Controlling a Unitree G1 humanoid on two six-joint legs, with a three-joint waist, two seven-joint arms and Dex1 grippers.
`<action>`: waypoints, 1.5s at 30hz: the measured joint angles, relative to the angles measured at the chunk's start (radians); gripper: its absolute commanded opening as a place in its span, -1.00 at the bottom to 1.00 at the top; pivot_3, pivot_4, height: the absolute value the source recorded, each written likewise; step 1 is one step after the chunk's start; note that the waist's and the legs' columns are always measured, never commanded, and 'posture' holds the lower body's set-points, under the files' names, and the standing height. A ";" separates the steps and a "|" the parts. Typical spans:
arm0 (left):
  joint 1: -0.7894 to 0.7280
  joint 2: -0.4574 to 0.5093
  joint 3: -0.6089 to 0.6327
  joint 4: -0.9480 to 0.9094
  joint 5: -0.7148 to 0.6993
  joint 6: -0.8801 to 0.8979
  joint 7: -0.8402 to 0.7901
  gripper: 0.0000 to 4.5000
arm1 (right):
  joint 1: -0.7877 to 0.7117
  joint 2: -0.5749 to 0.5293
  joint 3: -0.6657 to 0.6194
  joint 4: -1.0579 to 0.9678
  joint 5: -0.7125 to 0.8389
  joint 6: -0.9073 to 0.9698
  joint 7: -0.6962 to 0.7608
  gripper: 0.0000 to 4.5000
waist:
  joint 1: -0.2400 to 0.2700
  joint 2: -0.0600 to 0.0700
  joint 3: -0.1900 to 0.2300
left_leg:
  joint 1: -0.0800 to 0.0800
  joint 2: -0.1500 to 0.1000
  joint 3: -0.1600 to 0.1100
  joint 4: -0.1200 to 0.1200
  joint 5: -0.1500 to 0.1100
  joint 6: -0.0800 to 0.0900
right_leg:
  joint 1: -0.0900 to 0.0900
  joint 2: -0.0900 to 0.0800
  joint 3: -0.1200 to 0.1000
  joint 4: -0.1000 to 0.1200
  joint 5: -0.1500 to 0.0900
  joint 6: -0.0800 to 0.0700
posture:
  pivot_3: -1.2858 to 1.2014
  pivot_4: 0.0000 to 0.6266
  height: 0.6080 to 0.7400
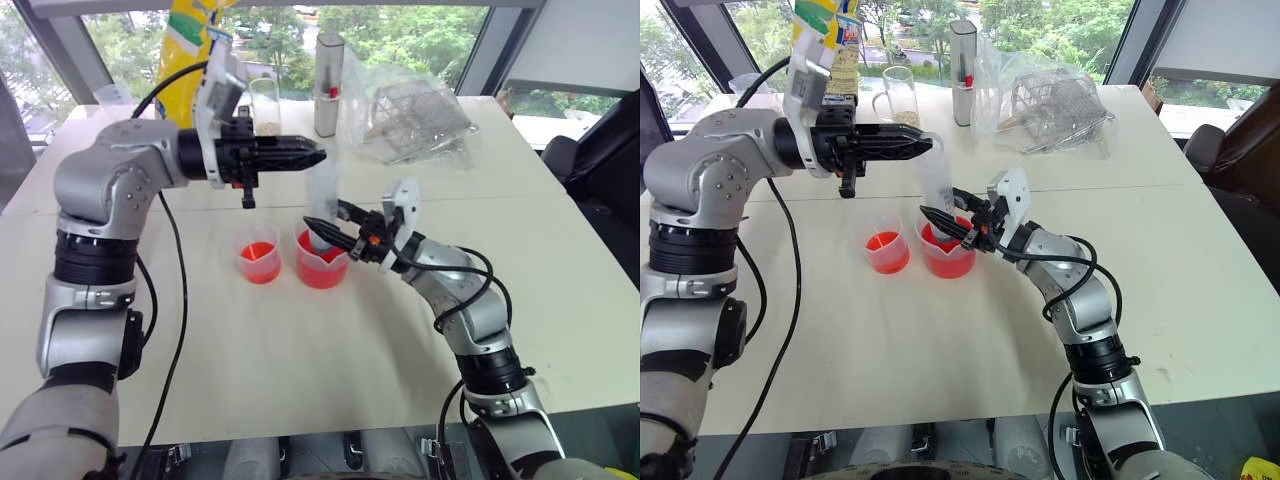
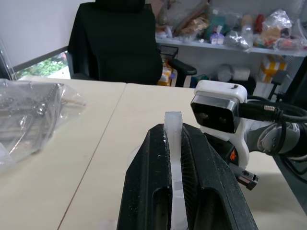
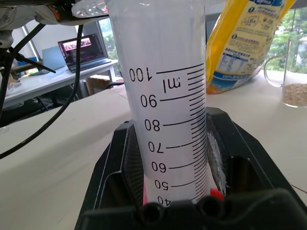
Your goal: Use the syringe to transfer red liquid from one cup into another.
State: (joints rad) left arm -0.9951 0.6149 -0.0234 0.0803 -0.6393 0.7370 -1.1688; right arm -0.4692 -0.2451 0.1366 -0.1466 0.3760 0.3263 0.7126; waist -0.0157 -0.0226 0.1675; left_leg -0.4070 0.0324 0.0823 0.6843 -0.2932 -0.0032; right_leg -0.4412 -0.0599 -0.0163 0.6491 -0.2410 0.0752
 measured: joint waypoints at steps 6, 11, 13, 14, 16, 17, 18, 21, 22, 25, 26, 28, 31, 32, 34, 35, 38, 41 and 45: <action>-0.004 0.000 0.000 0.016 0.007 0.000 0.000 -0.98 | -0.007 0.010 0.006 0.049 -0.004 -0.042 0.018 -0.35 | 0.000 0.000 0.000 | 0.000 0.000 0.000 0.000 0.000 0.000 | 0.000 0.000 0.000 0.000 0.000 0.000 | 0.03 -0.52 1.00; -0.015 -0.001 -0.001 0.019 0.012 0.000 0.000 -0.98 | -0.007 0.010 0.006 0.066 -0.004 -0.065 0.024 -0.35 | 0.000 0.000 0.000 | 0.001 0.000 0.000 0.000 0.000 0.000 | 0.000 0.000 0.000 0.001 0.000 0.000 | 0.03 -0.52 1.00; -0.019 -0.006 -0.001 0.028 0.017 0.000 -0.001 -0.98 | -0.005 0.008 0.006 0.072 -0.004 -0.069 0.027 -0.35 | 0.000 0.000 0.000 | 0.001 0.000 0.000 0.000 0.000 -0.001 | 0.000 0.000 0.000 0.001 0.000 0.000 | 0.03 -0.52 1.00; -0.021 -0.007 -0.001 0.030 0.018 0.000 -0.002 -0.98 | -0.005 0.007 0.006 0.072 -0.004 -0.070 0.027 -0.35 | -0.001 0.000 0.000 | 0.001 0.000 0.000 0.000 0.000 -0.001 | 0.000 0.000 0.000 0.001 0.000 0.000 | 0.03 -0.52 1.00; -0.027 -0.007 -0.001 0.034 0.019 0.000 -0.003 -0.98 | -0.005 0.007 0.006 0.073 -0.004 -0.071 0.027 -0.35 | -0.001 0.000 0.000 | 0.001 0.000 0.000 0.000 0.000 -0.001 | 0.000 0.000 0.000 0.001 0.000 0.000 | 0.03 -0.52 1.00; -0.029 -0.007 -0.001 0.035 0.019 0.000 -0.004 -0.98 | -0.005 0.007 0.006 0.073 -0.004 -0.071 0.027 -0.35 | -0.001 0.000 0.000 | 0.001 0.000 0.000 0.000 0.000 -0.001 | 0.000 0.000 0.000 0.001 0.000 0.000 | 0.03 -0.52 1.00; -0.033 -0.007 -0.001 0.036 0.019 0.000 -0.005 -0.98 | -0.005 0.007 0.006 0.073 -0.004 -0.071 0.027 -0.35 | -0.001 0.000 0.000 | 0.001 0.000 0.000 0.000 0.000 -0.001 | 0.000 0.000 0.000 0.001 0.000 0.000 | 0.03 -0.52 1.00; -0.039 -0.007 -0.001 0.038 0.020 -0.001 -0.005 -0.98 | -0.005 0.007 0.006 0.074 -0.004 -0.071 0.027 -0.35 | -0.001 0.000 0.000 | 0.001 0.000 0.000 0.000 0.000 -0.001 | 0.000 0.000 0.000 0.001 0.000 0.000 | 0.03 -0.52 1.00; -0.040 -0.007 -0.001 0.038 0.020 -0.001 -0.005 -0.98 | -0.005 0.007 0.006 0.074 -0.004 -0.071 0.027 -0.35 | -0.001 0.000 0.000 | 0.001 0.000 0.000 0.000 0.000 -0.001 | 0.000 0.000 0.000 0.001 0.000 0.000 | 0.03 -0.52 1.00; -0.040 -0.007 -0.001 0.038 0.020 -0.005 -0.005 -0.98 | -0.005 0.005 0.006 0.074 -0.004 -0.071 0.027 -0.35 | -0.001 0.000 0.000 | 0.001 0.000 0.000 0.000 0.000 -0.001 | 0.001 0.000 0.000 0.001 0.000 0.000 | 0.03 -0.52 1.00; -0.041 -0.007 0.000 0.038 0.020 -0.005 -0.005 -0.98 | -0.005 0.004 0.006 0.074 -0.004 -0.071 0.028 -0.35 | -0.001 0.000 0.000 | 0.001 0.000 0.000 0.000 0.000 -0.001 | 0.001 0.000 0.000 0.001 0.000 0.000 | 0.03 -0.52 1.00; -0.041 -0.007 0.000 0.038 0.020 -0.005 -0.005 -0.98 | -0.005 0.002 0.006 0.074 -0.004 -0.071 0.029 -0.35 | -0.001 0.000 0.000 | 0.001 0.000 0.000 0.000 0.000 -0.001 | 0.001 0.000 0.000 0.001 0.000 0.000 | 0.03 -0.52 1.00; -0.041 -0.009 -0.001 0.038 0.021 -0.005 -0.002 -0.98 | -0.005 0.000 0.007 0.079 -0.005 -0.071 0.031 -0.35 | 0.000 0.000 0.000 | 0.001 0.000 0.000 0.000 0.001 -0.001 | 0.001 0.000 0.000 0.001 0.000 0.000 | 0.03 -0.52 1.00; -0.041 -0.009 -0.001 0.038 0.021 -0.005 0.000 -0.98 | -0.005 0.000 0.007 0.081 -0.005 -0.071 0.031 -0.35 | -0.001 0.000 0.000 | 0.001 0.000 0.000 0.000 0.001 -0.001 | 0.001 0.000 0.000 0.001 0.000 0.000 | 0.03 -0.52 1.00; -0.041 -0.009 -0.001 0.038 0.021 -0.005 0.002 -0.98 | -0.004 -0.001 0.007 0.083 -0.005 -0.070 0.032 -0.35 | -0.001 0.000 0.000 | 0.001 0.000 0.000 0.000 0.000 -0.001 | 0.001 0.000 0.000 0.001 0.000 0.000 | 0.03 -0.52 1.00; -0.041 -0.010 -0.001 0.038 0.021 -0.005 0.003 -0.98 | -0.004 -0.001 0.007 0.084 -0.005 -0.070 0.032 -0.35 | -0.001 0.000 0.000 | 0.001 0.000 0.000 0.000 0.000 -0.001 | 0.001 0.000 0.000 0.001 0.000 0.000 | 0.03 -0.52 1.00; -0.041 -0.010 -0.001 0.038 0.021 -0.005 0.008 -0.98 | -0.005 -0.001 0.008 0.087 -0.006 -0.070 0.032 -0.35 | 0.000 0.000 0.000 | 0.001 0.000 0.000 0.000 0.000 -0.001 | 0.001 0.000 0.000 0.001 0.000 0.000 | 0.03 -0.52 1.00; -0.041 -0.010 -0.001 0.038 0.021 -0.005 0.012 -0.98 | -0.005 -0.002 0.008 0.090 -0.006 -0.070 0.033 -0.35 | 0.000 0.000 0.000 | 0.001 0.000 0.000 0.000 0.000 -0.001 | 0.001 0.000 0.000 0.001 0.000 0.000 | 0.03 -0.52 1.00; -0.041 -0.010 -0.001 0.038 0.020 -0.005 0.013 -0.98 | -0.004 -0.002 0.009 0.091 -0.007 -0.069 0.033 -0.35 | 0.000 0.000 0.000 | 0.001 0.000 0.000 0.000 0.000 -0.001 | 0.001 0.000 0.000 0.001 0.000 0.000 | 0.03 -0.52 1.00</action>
State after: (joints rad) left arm -1.0357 0.6047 -0.0240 0.1179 -0.6188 0.7317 -1.1561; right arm -0.4735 -0.2472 0.1457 -0.0552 0.3689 0.2575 0.7456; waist -0.0159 -0.0226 0.1674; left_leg -0.4060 0.0325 0.0819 0.6846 -0.2927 -0.0040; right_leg -0.4403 -0.0599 -0.0163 0.6502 -0.2409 0.0752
